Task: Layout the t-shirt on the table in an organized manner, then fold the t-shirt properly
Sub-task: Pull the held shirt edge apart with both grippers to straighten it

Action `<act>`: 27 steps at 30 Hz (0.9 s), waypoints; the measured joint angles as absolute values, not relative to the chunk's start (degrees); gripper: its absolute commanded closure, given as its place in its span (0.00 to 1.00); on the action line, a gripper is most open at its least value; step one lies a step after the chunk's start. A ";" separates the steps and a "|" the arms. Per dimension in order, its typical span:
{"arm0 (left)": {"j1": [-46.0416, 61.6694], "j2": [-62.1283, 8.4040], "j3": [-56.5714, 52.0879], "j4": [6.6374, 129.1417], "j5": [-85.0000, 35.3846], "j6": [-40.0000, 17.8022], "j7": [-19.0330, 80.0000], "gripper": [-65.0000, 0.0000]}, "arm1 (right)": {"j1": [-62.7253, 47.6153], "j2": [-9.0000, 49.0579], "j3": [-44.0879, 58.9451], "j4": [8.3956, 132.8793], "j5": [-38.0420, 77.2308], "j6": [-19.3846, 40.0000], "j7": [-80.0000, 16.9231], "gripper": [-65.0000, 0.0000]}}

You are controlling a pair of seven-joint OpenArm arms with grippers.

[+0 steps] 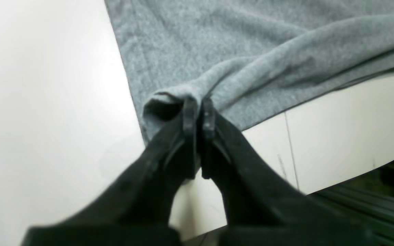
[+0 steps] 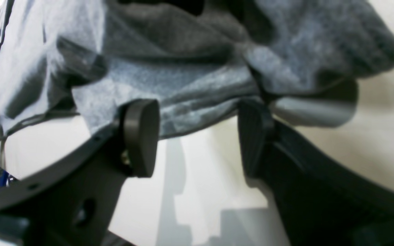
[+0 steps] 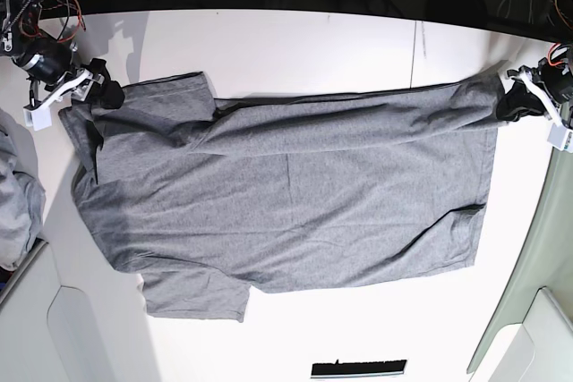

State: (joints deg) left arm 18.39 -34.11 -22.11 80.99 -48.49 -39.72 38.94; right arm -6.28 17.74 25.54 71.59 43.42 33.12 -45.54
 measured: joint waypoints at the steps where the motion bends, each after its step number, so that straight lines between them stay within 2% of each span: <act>1: 18.39 -34.11 -22.11 80.99 -48.49 -39.70 38.94 1.00 | -6.28 17.72 25.56 71.59 43.44 33.04 -45.63 0.43; 5: 18.41 -34.11 -22.11 80.99 -47.13 -39.72 39.13 1.00 | -6.04 17.69 27.03 71.61 43.53 33.06 -48.99 0.43; 11: 18.39 -34.11 -22.11 80.99 -46.96 -39.70 39.79 1.00 | -6.61 17.32 30.83 71.61 43.20 33.04 -47.68 0.43; 24: 18.37 -34.11 -22.11 80.99 -47.59 -39.72 38.94 1.00 | -6.31 17.28 27.57 71.59 42.57 32.75 -44.07 0.43; 25: 18.39 -34.11 -22.11 80.99 -47.59 -39.70 38.94 1.00 | -6.31 17.08 27.00 71.55 42.33 32.75 -43.24 0.45; 27: 18.39 -34.11 -22.11 80.99 -47.59 -39.72 38.96 1.00 | -6.04 16.14 26.22 71.55 40.80 32.75 -41.80 0.61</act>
State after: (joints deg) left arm 18.39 -34.11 -22.11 80.99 -47.59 -39.72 38.96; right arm -6.04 16.14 26.22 71.55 40.80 32.75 -41.80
